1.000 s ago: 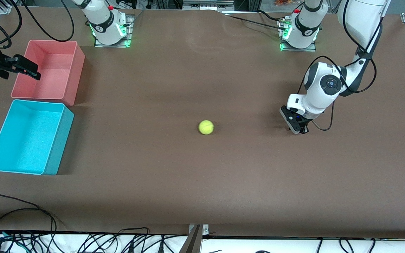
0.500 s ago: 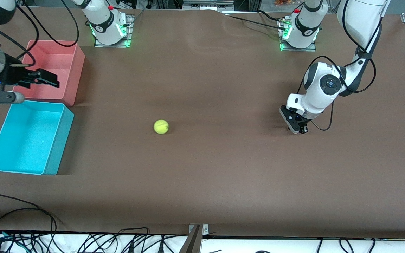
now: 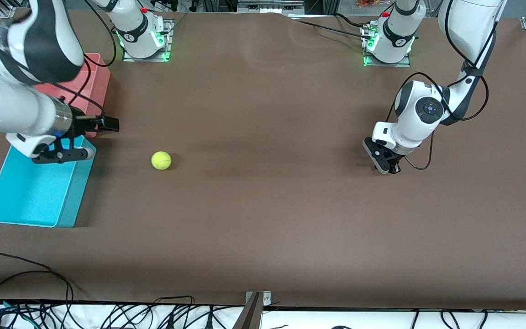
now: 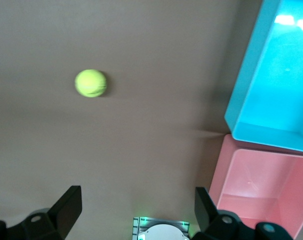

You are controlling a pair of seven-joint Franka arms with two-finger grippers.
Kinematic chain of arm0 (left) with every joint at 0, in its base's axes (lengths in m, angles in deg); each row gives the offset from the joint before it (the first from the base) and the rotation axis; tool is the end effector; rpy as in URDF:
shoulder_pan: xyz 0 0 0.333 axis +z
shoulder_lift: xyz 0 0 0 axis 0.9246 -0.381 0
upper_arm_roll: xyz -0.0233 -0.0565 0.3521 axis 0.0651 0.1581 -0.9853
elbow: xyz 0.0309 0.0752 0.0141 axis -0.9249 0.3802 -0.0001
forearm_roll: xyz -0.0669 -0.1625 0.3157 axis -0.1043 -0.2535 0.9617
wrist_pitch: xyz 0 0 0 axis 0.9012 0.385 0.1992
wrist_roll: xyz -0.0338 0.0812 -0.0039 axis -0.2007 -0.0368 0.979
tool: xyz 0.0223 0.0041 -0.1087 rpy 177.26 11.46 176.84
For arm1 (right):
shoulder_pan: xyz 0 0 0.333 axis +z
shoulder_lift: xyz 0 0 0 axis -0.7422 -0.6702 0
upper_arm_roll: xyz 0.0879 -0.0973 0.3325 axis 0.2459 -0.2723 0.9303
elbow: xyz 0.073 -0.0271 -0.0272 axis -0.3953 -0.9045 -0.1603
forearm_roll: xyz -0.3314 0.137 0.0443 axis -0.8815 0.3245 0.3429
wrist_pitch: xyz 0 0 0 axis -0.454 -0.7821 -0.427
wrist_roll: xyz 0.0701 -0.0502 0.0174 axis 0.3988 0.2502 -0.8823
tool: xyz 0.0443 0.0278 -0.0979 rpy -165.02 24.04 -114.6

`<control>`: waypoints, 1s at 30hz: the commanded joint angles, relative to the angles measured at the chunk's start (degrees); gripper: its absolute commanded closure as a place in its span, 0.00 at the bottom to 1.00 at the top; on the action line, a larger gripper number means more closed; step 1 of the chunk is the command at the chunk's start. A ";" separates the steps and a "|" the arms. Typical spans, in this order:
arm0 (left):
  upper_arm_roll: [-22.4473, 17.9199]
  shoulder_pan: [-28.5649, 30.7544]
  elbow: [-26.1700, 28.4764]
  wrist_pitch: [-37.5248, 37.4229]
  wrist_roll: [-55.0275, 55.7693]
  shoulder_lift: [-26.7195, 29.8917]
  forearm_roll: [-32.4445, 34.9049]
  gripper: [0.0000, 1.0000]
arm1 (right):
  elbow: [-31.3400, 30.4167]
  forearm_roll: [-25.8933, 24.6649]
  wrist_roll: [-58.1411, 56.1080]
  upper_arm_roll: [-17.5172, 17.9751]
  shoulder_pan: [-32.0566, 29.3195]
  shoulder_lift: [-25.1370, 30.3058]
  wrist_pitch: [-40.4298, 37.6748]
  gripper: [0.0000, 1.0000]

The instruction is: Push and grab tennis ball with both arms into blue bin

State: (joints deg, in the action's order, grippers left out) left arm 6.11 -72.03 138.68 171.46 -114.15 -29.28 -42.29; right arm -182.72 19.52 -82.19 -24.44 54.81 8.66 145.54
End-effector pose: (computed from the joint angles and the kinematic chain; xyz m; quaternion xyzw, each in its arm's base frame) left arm 0.5239 -0.0989 0.2698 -0.8476 0.5281 -0.0490 0.0161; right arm 0.5684 0.0866 0.5123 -0.9891 -0.0466 0.1397 0.0095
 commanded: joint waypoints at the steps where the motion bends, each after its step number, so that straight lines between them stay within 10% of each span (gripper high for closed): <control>1: 0.00 0.29 0.01 -3.28 0.43 3.17 1.58 1.00 | -7.90 -0.02 -0.07 -0.06 -0.21 1.35 6.62 0.00; 30: -1.41 3.90 -2.35 -25.07 0.34 26.90 1.67 1.00 | -25.05 -10.84 -0.52 -0.59 -0.91 -1.20 21.40 0.00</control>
State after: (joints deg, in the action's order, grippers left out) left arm 4.71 -68.25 136.70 151.79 -114.15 -8.90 -42.28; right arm -206.02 10.25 -82.30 -25.11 54.45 6.72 166.21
